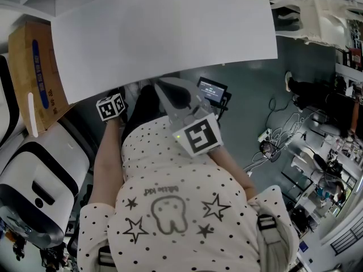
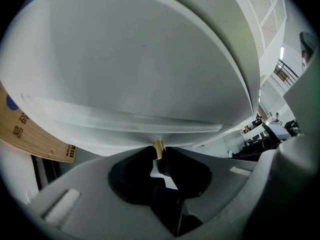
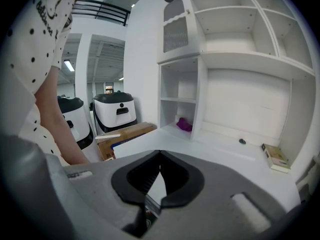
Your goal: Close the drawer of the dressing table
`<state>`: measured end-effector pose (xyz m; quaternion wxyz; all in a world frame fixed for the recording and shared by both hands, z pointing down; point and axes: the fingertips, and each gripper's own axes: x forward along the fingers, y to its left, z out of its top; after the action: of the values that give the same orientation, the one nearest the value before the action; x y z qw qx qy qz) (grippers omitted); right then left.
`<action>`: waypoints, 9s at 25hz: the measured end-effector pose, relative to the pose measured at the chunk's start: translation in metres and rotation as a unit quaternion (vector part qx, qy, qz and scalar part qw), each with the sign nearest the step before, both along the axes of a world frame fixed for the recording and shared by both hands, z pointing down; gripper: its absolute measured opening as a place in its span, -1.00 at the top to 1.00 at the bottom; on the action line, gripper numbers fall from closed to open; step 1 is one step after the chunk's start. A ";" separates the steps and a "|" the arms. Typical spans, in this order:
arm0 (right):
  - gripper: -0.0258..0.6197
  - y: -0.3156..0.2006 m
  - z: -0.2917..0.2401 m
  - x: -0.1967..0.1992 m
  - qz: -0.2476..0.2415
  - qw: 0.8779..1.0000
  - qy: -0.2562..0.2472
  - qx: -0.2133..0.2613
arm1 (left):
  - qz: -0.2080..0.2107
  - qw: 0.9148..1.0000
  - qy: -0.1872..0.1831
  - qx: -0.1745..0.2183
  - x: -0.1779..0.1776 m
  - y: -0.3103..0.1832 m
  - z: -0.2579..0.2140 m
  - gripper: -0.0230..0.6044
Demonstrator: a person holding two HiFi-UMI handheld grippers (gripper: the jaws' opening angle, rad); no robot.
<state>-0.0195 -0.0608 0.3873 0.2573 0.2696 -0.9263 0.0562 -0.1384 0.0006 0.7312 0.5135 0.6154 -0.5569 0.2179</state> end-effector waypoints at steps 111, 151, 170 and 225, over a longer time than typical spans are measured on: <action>0.92 -0.078 -0.006 0.067 -0.012 0.997 -0.074 0.033 | -0.071 0.954 -0.079 0.279 0.025 -0.073 -0.287 0.94; 0.92 -0.058 -0.030 0.083 -0.001 0.992 -0.112 0.059 | 0.019 0.886 -0.101 0.451 0.109 -0.081 -0.388 0.94; 0.92 -0.042 -0.021 0.066 0.029 0.995 -0.086 0.042 | 0.007 0.895 -0.073 0.439 0.080 -0.067 -0.390 0.94; 0.92 0.010 -0.016 -0.055 -0.026 0.998 -0.049 0.044 | 0.073 0.885 -0.020 0.460 0.001 -0.050 -0.412 0.92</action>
<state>-0.0742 -0.0505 0.3711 0.2011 0.2536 -0.9459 0.0222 -0.1376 -0.0491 0.3189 0.1443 0.8168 -0.5584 -0.0132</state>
